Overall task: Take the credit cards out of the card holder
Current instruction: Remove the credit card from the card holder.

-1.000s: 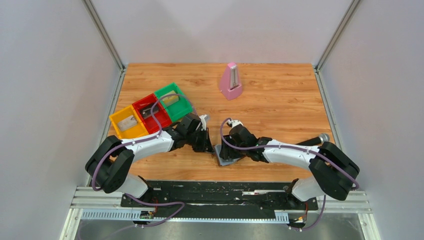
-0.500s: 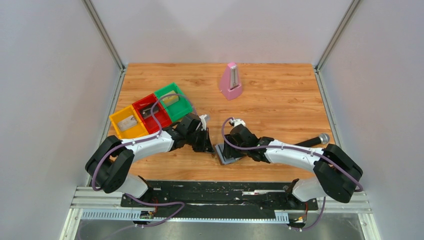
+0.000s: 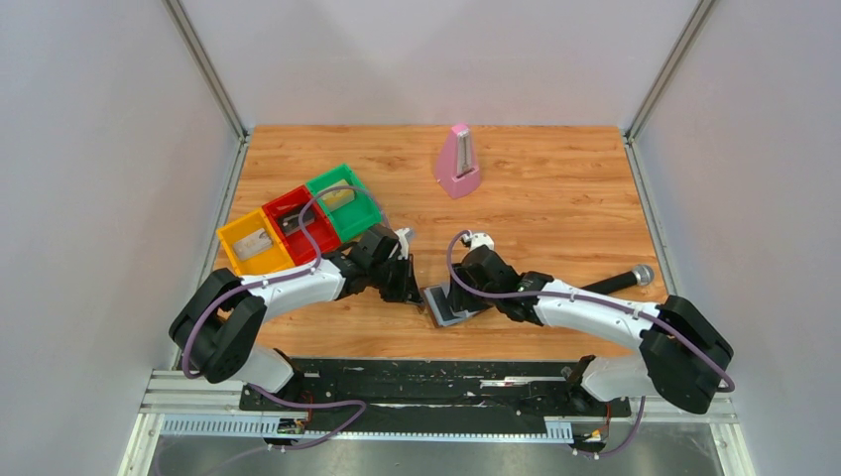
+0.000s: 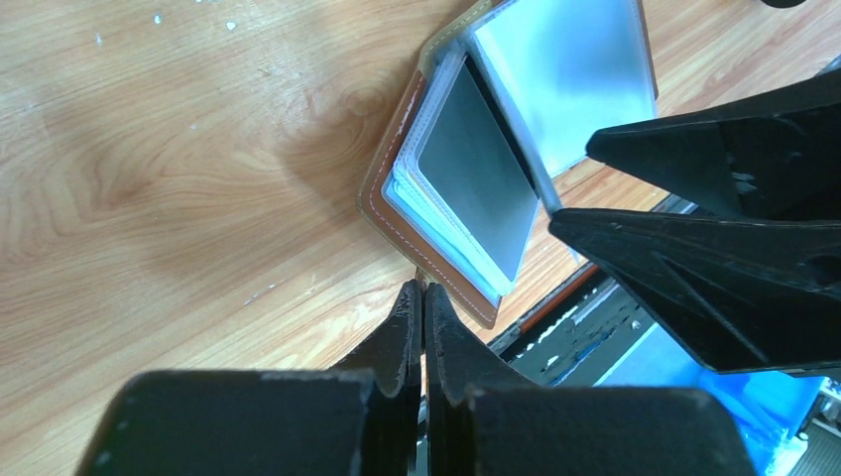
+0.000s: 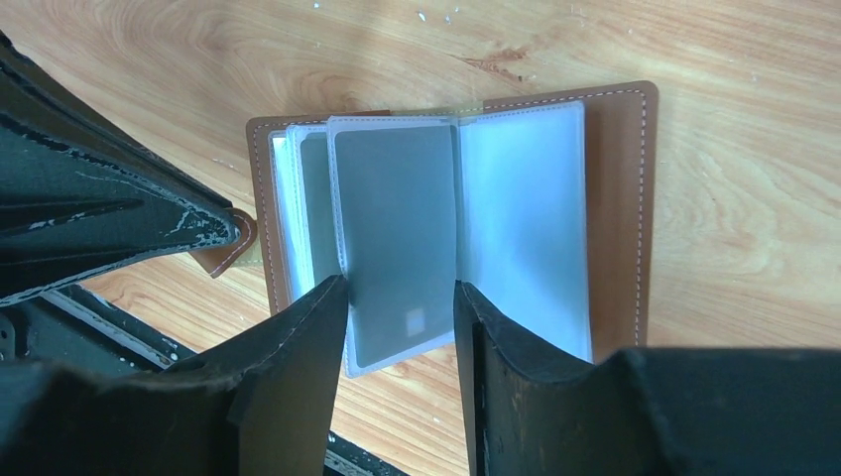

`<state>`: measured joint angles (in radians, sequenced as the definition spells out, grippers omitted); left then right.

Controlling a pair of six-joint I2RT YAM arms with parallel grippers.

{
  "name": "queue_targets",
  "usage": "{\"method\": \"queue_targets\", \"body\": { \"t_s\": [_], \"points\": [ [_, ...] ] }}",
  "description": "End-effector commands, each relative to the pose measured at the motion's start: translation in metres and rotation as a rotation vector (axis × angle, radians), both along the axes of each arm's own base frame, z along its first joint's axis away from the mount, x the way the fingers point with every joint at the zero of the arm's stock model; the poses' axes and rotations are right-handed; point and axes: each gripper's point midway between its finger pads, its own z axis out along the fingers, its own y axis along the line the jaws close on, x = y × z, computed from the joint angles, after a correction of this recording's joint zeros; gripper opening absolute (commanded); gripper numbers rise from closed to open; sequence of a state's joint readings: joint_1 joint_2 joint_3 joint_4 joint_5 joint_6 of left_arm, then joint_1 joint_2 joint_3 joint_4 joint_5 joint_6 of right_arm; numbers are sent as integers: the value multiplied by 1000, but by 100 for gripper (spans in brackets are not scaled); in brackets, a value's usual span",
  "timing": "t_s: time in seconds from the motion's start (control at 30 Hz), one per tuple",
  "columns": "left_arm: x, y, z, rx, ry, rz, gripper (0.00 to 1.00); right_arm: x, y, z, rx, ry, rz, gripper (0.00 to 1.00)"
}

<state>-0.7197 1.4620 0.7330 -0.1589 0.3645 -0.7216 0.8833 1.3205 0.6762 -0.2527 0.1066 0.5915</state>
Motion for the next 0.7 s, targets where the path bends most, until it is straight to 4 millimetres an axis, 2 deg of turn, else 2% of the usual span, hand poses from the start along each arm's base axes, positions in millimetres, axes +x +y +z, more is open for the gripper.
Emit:
{"method": "queue_targets", "body": {
  "t_s": [0.0,0.23,0.37,0.67],
  "points": [
    [8,0,6,33,-41,-4,0,7,-7,13,-25,-50,-14,44],
    [15,7,3,95,-55,14,0,7,-22,2,-66,-44,-49,41],
    [23,10,7,132,-73,33,4,7,-28,-3,-75,-37,-75,40],
    [30,16,12,177,-97,54,9,8,-32,4,-54,-44,-90,39]
  ]
}}
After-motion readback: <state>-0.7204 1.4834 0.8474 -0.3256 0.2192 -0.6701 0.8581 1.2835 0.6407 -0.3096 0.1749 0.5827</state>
